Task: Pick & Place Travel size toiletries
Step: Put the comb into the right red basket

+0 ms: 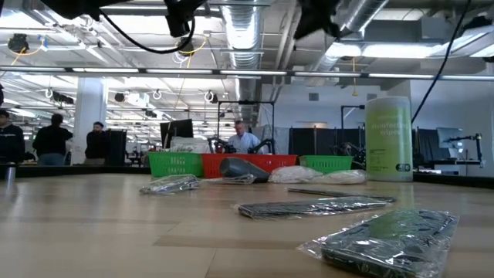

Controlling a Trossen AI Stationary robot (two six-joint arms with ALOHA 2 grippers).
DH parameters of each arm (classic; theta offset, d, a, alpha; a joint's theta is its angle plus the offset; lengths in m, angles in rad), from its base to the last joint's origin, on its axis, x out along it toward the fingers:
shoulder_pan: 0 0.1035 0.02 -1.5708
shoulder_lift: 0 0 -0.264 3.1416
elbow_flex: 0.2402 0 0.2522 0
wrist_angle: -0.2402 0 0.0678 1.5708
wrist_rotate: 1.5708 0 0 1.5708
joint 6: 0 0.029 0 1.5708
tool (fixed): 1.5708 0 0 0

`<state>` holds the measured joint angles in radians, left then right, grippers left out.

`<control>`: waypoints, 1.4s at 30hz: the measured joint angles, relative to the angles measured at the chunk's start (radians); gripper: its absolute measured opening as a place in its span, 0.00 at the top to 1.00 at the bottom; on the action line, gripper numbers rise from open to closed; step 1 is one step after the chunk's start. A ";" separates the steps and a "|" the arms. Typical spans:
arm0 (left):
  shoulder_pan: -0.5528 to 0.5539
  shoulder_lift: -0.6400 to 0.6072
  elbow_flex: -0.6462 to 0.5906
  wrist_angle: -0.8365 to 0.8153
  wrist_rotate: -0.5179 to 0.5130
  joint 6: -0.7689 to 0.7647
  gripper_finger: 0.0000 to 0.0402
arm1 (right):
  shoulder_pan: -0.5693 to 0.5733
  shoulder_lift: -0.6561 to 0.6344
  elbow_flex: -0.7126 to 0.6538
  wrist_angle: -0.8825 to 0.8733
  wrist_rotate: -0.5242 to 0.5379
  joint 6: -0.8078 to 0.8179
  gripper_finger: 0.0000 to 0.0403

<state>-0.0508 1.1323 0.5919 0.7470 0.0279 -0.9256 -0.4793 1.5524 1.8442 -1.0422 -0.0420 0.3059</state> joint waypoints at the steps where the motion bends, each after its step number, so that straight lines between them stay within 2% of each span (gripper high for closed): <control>1: 0.004 0.000 0.001 0.001 -0.002 0.000 0.14 | 0.034 -0.018 0.000 -0.002 0.014 0.027 1.00; 4: 0.023 0.000 0.001 -0.042 0.067 0.014 0.18 | 0.139 -0.060 0.000 -0.011 0.072 0.091 1.00; 7: 0.024 0.000 0.001 -0.176 0.110 0.055 0.22 | 0.247 -0.083 0.000 -0.041 0.168 0.161 1.00; 13: 0.012 0.000 0.000 -0.397 0.122 0.212 0.29 | 0.429 -0.085 -0.007 -0.115 0.342 0.300 1.00; 16: 0.012 0.000 0.000 -0.463 0.118 0.269 0.31 | 0.491 -0.081 -0.056 -0.117 0.383 0.363 1.00; 24: 0.002 0.000 0.000 -0.664 0.094 0.364 0.36 | 0.609 -0.081 -0.295 0.006 0.383 0.519 1.00; 27: -0.024 0.000 0.000 -0.683 0.095 0.371 0.39 | 0.653 -0.081 -0.390 0.154 0.364 0.560 1.00; 30: -0.061 0.000 0.000 -0.689 0.095 0.371 0.42 | 0.693 -0.081 -0.471 0.334 0.300 0.564 1.00; 33: -0.102 0.000 0.000 -0.689 0.072 0.362 0.46 | 0.727 -0.081 -0.542 0.433 0.238 0.571 1.00; 38: -0.161 0.046 0.010 -0.691 0.023 0.316 0.55 | 0.762 -0.081 -0.646 0.441 0.220 0.644 1.00; 42: -0.187 0.175 0.075 -0.688 0.023 0.316 0.65 | 0.773 -0.081 -0.713 0.443 0.222 0.718 1.00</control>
<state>-0.2381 1.3074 0.6666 0.0591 0.0514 -0.6094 0.2938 1.4715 1.1315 -0.5990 0.1802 1.0237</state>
